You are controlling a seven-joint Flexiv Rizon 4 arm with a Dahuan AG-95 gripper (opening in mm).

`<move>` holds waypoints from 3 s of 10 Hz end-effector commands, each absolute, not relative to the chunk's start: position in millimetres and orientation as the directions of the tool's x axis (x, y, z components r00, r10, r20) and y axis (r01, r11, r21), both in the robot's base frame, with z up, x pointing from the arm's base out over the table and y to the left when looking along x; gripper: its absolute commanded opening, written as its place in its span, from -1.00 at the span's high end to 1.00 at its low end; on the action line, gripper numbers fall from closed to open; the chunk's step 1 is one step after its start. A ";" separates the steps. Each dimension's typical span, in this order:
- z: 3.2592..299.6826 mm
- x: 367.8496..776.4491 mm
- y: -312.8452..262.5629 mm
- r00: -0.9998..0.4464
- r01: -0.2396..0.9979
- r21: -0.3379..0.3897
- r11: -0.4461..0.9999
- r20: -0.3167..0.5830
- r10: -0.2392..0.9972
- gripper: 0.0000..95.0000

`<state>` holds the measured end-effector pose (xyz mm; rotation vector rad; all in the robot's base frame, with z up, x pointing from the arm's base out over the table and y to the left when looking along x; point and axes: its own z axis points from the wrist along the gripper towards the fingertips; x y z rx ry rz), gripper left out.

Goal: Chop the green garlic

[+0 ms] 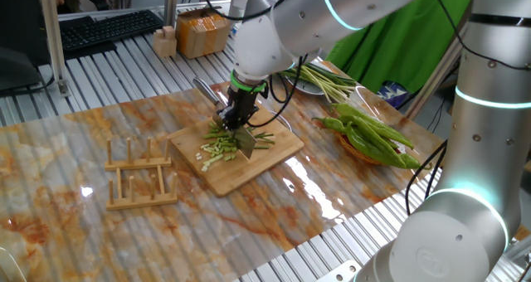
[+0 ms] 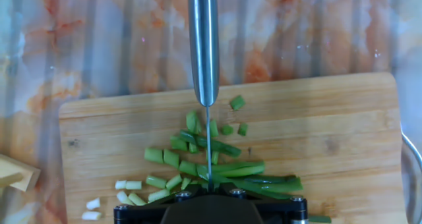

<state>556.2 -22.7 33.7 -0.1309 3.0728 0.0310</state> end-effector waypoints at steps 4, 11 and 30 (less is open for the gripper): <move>5.1 560.3 -21.9 -0.994 -0.094 0.025 0.995 -0.055 -0.092 1.00; 19.2 559.4 -19.8 -0.995 -0.092 0.004 0.996 -0.045 -0.092 1.00; 7.2 558.9 -30.1 -0.995 -0.093 0.033 0.995 -0.030 -0.092 1.00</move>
